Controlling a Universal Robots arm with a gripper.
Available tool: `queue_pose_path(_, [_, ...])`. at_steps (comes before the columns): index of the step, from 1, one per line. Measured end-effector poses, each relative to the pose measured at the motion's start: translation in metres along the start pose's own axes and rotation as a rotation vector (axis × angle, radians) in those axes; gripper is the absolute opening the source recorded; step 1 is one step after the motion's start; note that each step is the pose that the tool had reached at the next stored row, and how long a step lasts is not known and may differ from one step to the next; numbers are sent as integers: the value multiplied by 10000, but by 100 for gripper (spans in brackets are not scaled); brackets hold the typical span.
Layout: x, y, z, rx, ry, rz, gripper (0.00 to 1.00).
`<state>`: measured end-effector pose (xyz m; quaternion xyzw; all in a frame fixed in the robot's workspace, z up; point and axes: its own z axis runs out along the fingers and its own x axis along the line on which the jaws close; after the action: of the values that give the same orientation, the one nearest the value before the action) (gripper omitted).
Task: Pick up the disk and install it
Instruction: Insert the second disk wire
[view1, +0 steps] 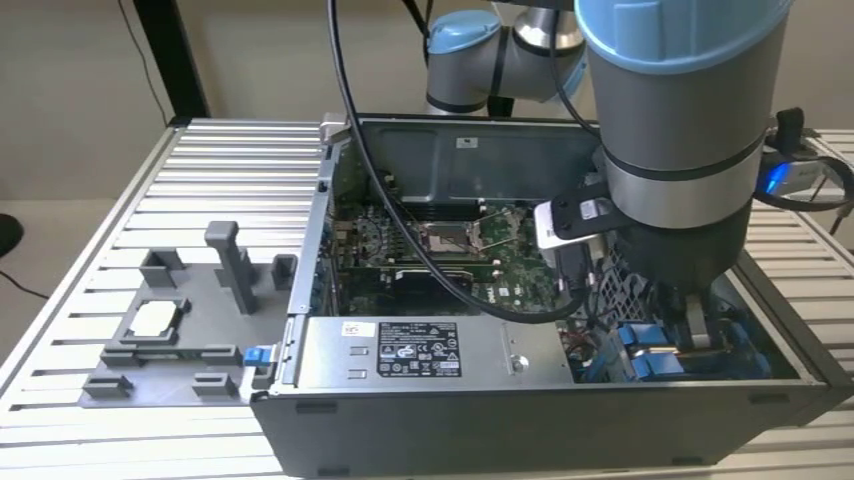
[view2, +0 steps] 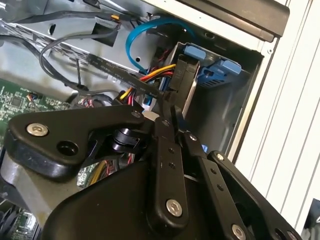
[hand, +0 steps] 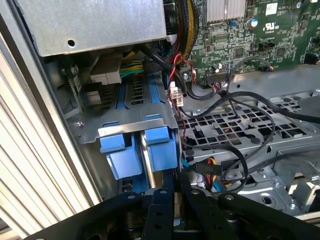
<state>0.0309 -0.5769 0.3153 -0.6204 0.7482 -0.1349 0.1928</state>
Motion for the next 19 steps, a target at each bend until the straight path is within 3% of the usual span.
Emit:
queue_pose_path(5, [11,39,77,9,43,51,0])
queue_pose_path(12, [7,39,80,7,66,41,0])
queue_pose_path(13, [1,30,62,3,69,40,100])
queue_pose_path(15, [-2,6,14,5,2,71,100])
queue_pose_path(19, [-22,-78,-157,9,25,63,100])
